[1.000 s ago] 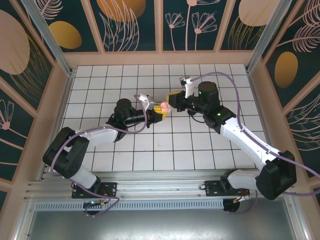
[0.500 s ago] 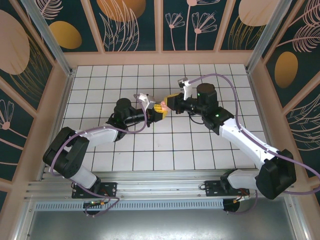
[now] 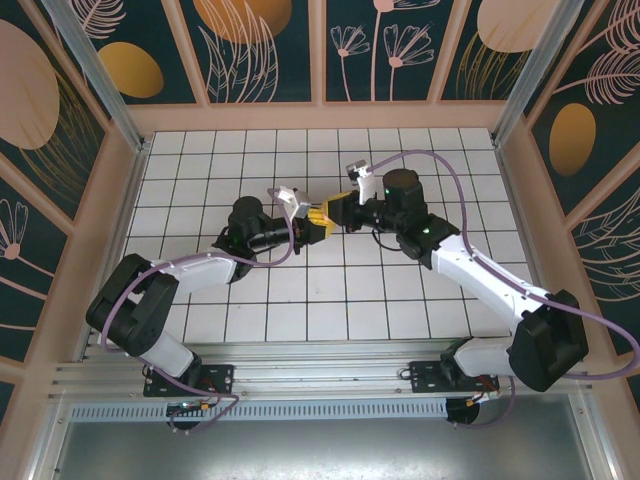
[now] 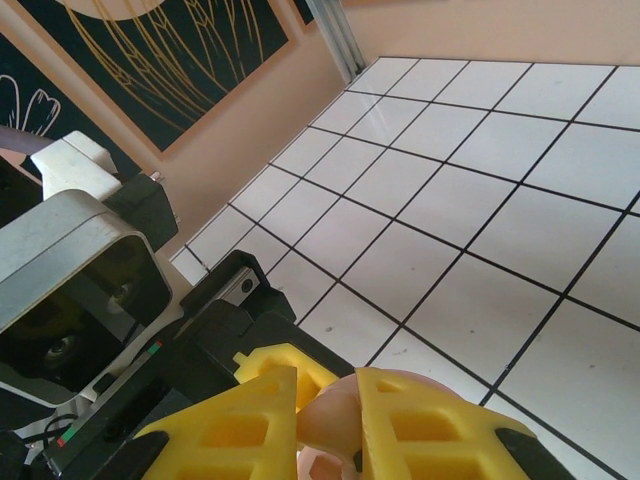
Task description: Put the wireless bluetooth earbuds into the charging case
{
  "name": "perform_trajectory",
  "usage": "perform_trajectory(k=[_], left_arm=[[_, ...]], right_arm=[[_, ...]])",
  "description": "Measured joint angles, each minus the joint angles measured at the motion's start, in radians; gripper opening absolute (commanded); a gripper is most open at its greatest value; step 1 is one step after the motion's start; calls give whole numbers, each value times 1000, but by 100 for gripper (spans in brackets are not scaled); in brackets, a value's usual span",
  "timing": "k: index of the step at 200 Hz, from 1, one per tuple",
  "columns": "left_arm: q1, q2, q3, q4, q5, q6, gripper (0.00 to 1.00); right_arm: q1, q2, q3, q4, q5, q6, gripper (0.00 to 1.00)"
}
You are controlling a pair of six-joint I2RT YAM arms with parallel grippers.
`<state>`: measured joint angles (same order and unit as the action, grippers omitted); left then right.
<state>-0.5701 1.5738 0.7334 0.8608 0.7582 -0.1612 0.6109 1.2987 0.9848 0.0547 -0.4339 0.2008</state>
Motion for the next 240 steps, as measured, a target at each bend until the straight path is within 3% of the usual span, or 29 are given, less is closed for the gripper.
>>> perform_trajectory(k=[203,240], left_arm=[[-5,0,1,-29,-18,19,2],[-5,0,1,-29,-18,19,2]], right_arm=[[10,-3,58,-172,50,-100,18],[11,-3,58,-175,47,-106,29]])
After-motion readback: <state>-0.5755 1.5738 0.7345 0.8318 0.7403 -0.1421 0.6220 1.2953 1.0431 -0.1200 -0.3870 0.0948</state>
